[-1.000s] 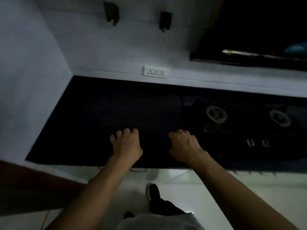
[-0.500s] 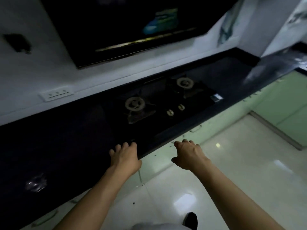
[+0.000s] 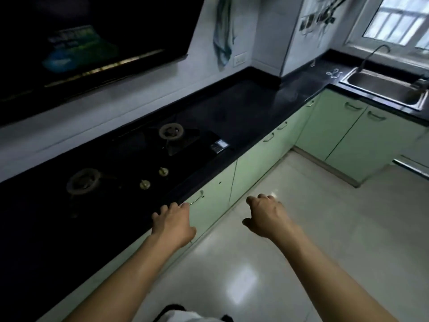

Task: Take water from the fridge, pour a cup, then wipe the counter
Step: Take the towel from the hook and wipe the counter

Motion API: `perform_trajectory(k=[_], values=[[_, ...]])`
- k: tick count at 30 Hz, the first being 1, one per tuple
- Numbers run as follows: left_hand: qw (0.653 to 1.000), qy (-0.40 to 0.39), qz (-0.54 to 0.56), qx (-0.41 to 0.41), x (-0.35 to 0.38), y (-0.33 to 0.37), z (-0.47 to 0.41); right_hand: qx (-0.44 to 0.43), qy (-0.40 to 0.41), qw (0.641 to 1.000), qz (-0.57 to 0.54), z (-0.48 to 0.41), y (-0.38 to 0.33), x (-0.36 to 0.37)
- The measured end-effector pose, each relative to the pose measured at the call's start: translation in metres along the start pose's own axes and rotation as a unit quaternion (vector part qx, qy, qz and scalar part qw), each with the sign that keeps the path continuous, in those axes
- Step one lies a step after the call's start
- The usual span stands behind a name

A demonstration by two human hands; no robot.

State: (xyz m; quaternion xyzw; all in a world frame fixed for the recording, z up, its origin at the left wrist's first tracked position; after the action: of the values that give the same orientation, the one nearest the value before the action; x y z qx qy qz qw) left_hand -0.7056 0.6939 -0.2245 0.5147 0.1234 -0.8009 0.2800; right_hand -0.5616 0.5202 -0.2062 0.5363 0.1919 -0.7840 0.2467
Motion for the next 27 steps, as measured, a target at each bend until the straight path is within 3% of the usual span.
perform_trajectory(k=[9, 19, 27], values=[[0.999, -0.028, -0.014, 0.043, -0.037, 0.077, -0.120, 0.038, -0.006, 0.999, -0.034, -0.091, 0.078, -0.027], [0.992, 0.007, -0.030, 0.122, -0.131, 0.179, -0.289, 0.111, 0.028, 0.992, -0.049, -0.215, 0.176, -0.100], [0.994, 0.002, -0.035, 0.102, -0.168, 0.244, -0.387, 0.093, 0.012, 0.993, -0.068, -0.322, 0.252, -0.120]])
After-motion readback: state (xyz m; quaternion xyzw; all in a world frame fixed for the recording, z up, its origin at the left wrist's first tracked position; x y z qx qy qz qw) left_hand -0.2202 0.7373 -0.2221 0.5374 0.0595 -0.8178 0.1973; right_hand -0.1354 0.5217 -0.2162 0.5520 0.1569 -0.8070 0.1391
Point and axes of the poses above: each hand's wrist, its own z-axis away from the middle knuckle, its own x-axis out of the palm, y = z × x, the point moved 5 cm from there along -z, towards the middle knuckle, and after that the axes turned 5 degrees about x, right-handed, at the moved point
